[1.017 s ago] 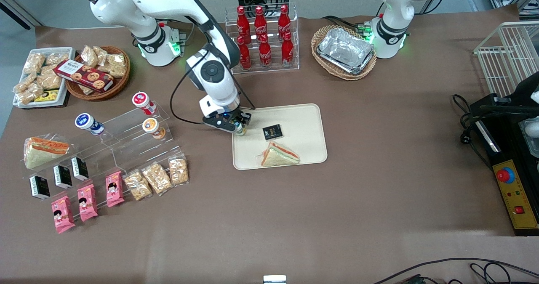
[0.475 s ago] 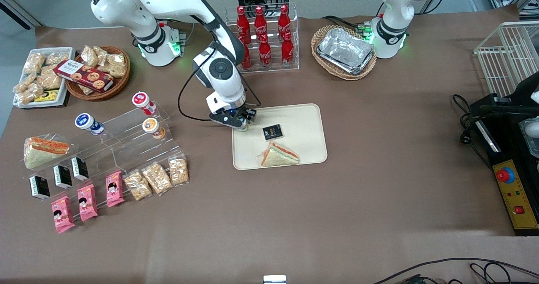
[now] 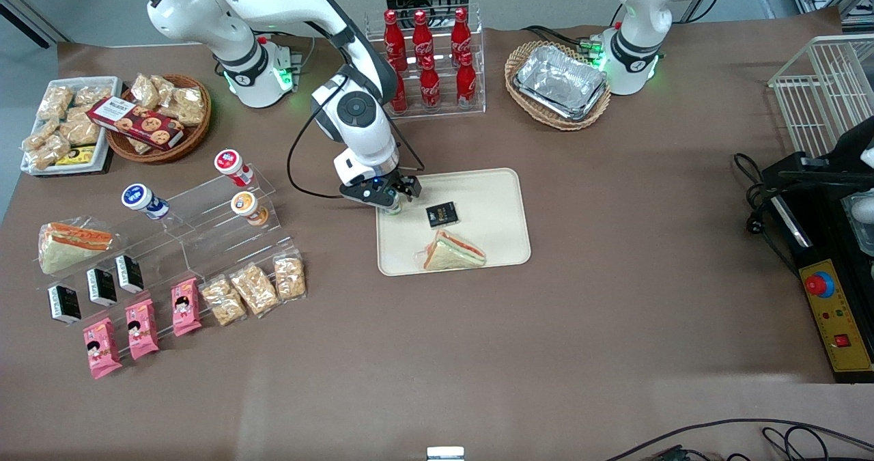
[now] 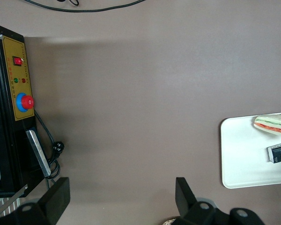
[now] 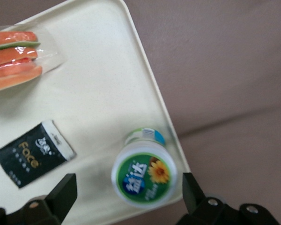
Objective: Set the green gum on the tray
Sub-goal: 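Open the right gripper and withdraw it up away from the tray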
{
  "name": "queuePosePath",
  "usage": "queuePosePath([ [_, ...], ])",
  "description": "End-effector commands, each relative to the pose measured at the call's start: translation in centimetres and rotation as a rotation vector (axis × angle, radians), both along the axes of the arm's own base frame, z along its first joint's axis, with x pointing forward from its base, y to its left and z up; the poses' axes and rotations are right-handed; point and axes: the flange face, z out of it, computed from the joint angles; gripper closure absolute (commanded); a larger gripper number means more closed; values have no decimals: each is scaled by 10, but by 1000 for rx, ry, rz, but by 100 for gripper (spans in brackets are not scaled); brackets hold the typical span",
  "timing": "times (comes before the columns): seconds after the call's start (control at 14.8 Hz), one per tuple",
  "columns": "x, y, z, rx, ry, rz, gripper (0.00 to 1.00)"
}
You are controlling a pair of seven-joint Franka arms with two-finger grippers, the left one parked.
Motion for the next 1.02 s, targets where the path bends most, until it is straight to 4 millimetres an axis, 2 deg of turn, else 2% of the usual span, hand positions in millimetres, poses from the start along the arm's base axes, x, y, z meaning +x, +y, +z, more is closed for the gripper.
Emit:
queuePosePath([
  [0.0,30,-11,82,-46,90,95,0],
  [0.2,56,-13,181,-86,164,143,0],
  [0.27,62,-16,206,-93,180,156,0],
  [0.41,74,-27,254,-80,159,141,0],
  [0.47,81,-39,280,-69,140,121,0],
  [0.61,95,-61,311,-86,103,86,0],
  [0.68,101,-73,322,-117,80,72,0],
  [0.81,101,-110,363,-149,37,144,0],
  [0.88,107,-143,379,-142,23,223,0],
  [0.95,117,-175,383,-132,27,268,0],
])
